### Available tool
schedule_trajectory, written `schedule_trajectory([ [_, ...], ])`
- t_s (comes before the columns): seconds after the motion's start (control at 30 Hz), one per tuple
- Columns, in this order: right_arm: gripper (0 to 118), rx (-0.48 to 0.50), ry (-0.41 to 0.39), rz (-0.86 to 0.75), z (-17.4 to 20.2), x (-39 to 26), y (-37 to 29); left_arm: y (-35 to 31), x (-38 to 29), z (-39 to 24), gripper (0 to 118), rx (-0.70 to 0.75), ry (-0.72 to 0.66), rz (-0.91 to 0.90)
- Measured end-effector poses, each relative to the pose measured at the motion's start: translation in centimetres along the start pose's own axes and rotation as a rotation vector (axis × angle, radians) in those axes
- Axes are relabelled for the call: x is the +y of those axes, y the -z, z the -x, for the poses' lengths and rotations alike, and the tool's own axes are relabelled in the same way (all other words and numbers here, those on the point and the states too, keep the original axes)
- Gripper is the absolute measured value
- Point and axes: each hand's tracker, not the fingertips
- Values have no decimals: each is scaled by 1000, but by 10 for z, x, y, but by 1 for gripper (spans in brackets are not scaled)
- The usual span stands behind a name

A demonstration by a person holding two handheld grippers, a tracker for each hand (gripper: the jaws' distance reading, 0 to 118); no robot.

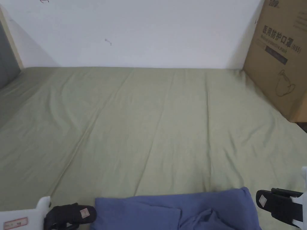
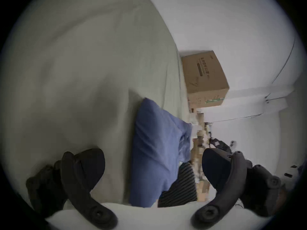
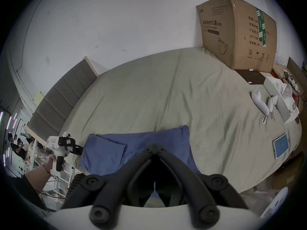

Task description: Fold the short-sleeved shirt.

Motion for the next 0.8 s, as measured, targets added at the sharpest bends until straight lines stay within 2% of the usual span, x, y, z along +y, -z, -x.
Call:
schedule_trajectory([
  [0.07, 0, -11, 5, 9, 0, 0, 1, 20, 2, -6, 118, -135, 2, 4],
  [0.17, 0, -20, 13, 17, -1, 0, 2, 54, 6, 15, 118, -389, -217, 91],
  [0.23, 0, -23, 16, 21, 1, 0, 2, 64, 9, 22, 116, -372, -189, 125],
  [0.27, 0, -25, 16, 24, 2, -1, 3, 63, 10, 21, 111, -340, -150, 121],
  [0.3, 0, -26, 16, 28, 2, -1, 4, 65, 11, 23, 88, -276, -102, 120],
  [0.33, 0, -27, 17, 33, 1, -1, 5, 64, 12, 25, 52, -187, -64, 123],
  [0.37, 0, -26, 18, 38, 1, -2, 7, 65, 13, 29, 9, 16, 7, 136],
  [0.4, 0, -25, 21, 42, 1, -3, 9, 66, 11, 33, 6, 104, 61, 142],
  [0.43, 0, -23, 24, 47, 1, -4, 10, 63, 12, 28, 6, -81, 18, 101],
  [0.53, 0, -13, 35, 56, 3, -5, 10, 63, 13, 7, 6, 74, 67, 103],
  [0.57, 0, -9, 37, 57, 3, -4, 10, 54, 10, -8, 7, 144, 131, 90],
  [0.67, 0, 5, 31, 43, 5, -1, 4, 31, 6, -56, 7, 378, 307, 44],
  [0.77, 0, 20, 28, 30, 4, 1, 1, 3, -8, -108, 7, 918, 590, -63],
  [0.8, 0, 22, 29, 26, 4, 1, 1, -7, -9, -113, 7, 1008, 609, -126],
])
